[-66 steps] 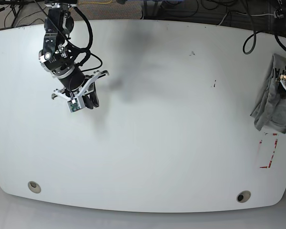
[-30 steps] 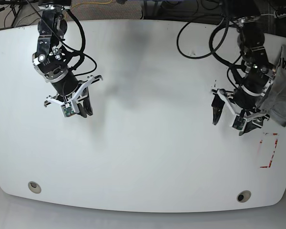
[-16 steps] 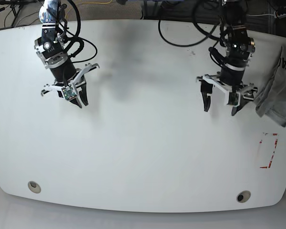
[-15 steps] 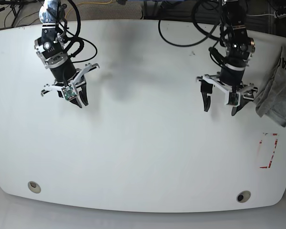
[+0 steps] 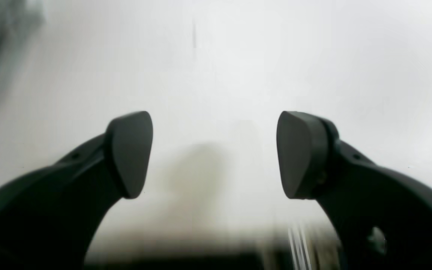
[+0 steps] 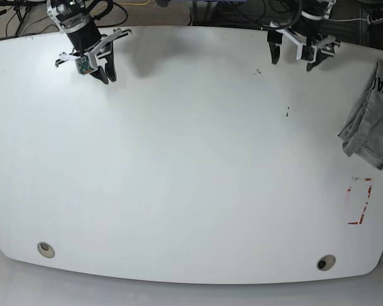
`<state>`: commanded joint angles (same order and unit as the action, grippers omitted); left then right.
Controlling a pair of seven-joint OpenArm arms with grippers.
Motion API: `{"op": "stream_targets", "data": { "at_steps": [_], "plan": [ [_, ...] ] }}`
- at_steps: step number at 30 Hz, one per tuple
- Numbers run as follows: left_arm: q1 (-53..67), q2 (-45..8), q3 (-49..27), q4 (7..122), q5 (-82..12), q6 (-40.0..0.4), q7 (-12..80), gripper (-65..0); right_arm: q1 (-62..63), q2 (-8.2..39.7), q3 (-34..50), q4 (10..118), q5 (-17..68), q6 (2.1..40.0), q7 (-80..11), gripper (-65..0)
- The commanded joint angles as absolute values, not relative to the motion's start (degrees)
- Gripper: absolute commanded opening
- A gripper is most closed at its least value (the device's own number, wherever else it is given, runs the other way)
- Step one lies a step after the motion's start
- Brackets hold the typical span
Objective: Layout the t-shirt on the table in an organized manner, then fold the t-shirt properly
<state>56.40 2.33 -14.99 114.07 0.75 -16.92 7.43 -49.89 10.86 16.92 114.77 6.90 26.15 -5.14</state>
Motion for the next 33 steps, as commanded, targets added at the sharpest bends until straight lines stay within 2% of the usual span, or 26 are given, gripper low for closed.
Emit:
{"op": "stream_targets", "data": {
  "at_steps": [6,8,11,16,22,26,29,33],
  "plan": [
    [69.76,2.15,-17.10,114.68,-6.29,-16.92,7.34,-17.2,-61.23,5.41,16.84,115.30,6.90,26.15,0.13,-56.3],
    [72.48,0.48,-17.19,114.33,-6.20,-16.92,7.34,-17.2,-64.31,4.09,16.66,115.12,6.90,26.24,0.40,-56.3],
    [75.00,-1.10,-16.92,111.87,-6.55,-16.92,7.43,-17.4,-68.00,3.65,14.81,113.80,6.73,27.38,0.57,-56.3],
    [74.68,-1.54,-17.01,101.32,-6.64,-16.92,7.34,-17.4,-70.11,3.74,13.49,108.62,6.55,29.85,0.57,-56.4],
    [65.01,-3.47,-17.01,84.53,-6.64,-16.92,7.25,-17.4,-66.59,3.74,13.49,94.37,6.46,33.01,0.57,-56.4],
    [57.71,-4.26,-16.84,74.07,-6.29,-16.92,7.34,-17.4,-60.35,5.49,13.49,82.07,6.46,35.12,0.66,-56.4],
    [52.70,-4.97,-16.75,67.12,-6.20,-17.01,7.34,-17.4,-55.69,6.46,13.49,73.36,6.37,35.38,0.84,-56.4],
    [45.23,-6.02,-15.52,58.24,-6.20,-17.01,7.34,-17.4,-49.54,7.52,13.41,62.90,5.93,35.12,6.02,-56.4]
  ]
}}
